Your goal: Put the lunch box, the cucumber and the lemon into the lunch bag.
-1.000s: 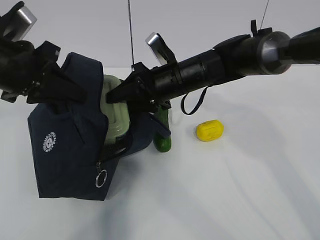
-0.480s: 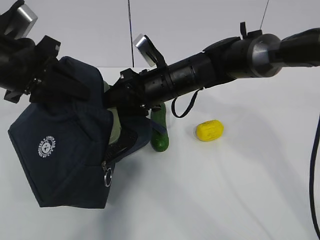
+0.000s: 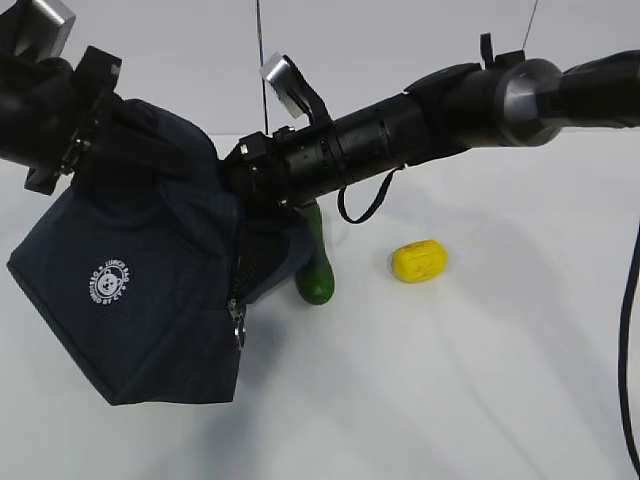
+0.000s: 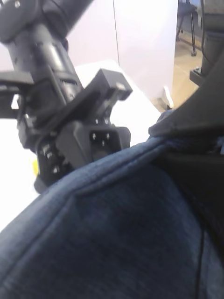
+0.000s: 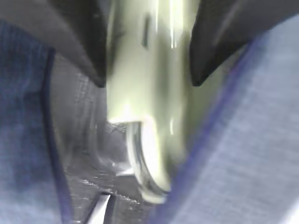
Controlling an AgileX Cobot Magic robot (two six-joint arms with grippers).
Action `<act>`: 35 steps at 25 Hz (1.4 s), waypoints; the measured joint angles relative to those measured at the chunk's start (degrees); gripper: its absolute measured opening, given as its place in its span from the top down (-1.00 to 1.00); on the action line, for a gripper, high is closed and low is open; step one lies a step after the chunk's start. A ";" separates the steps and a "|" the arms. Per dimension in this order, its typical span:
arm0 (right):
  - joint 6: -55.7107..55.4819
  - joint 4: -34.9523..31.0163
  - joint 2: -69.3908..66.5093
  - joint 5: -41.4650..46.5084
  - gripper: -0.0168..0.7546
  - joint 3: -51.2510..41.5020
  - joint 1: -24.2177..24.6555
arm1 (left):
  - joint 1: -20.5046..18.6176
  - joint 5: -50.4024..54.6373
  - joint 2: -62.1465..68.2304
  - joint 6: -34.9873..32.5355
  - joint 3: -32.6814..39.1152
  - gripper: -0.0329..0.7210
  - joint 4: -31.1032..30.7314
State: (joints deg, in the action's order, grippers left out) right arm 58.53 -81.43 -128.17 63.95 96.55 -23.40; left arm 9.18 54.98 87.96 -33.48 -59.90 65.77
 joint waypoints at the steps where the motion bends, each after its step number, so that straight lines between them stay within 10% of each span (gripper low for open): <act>1: 0.12 0.67 0.00 0.00 -0.02 0.28 0.00 | 0.00 0.23 0.11 -0.24 0.00 0.86 0.14; 18: 0.31 7.08 0.00 3.02 -0.33 3.51 0.27 | -0.29 0.06 1.89 -3.16 -0.09 0.86 -3.76; 35: -17.19 51.45 0.00 6.05 -0.33 22.72 1.83 | -1.75 0.76 1.89 -2.82 -0.09 0.87 -17.86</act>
State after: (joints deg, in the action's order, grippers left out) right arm 41.34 -29.99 -128.17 70.01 119.27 -21.57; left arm 7.43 55.73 89.85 -36.30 -60.00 47.91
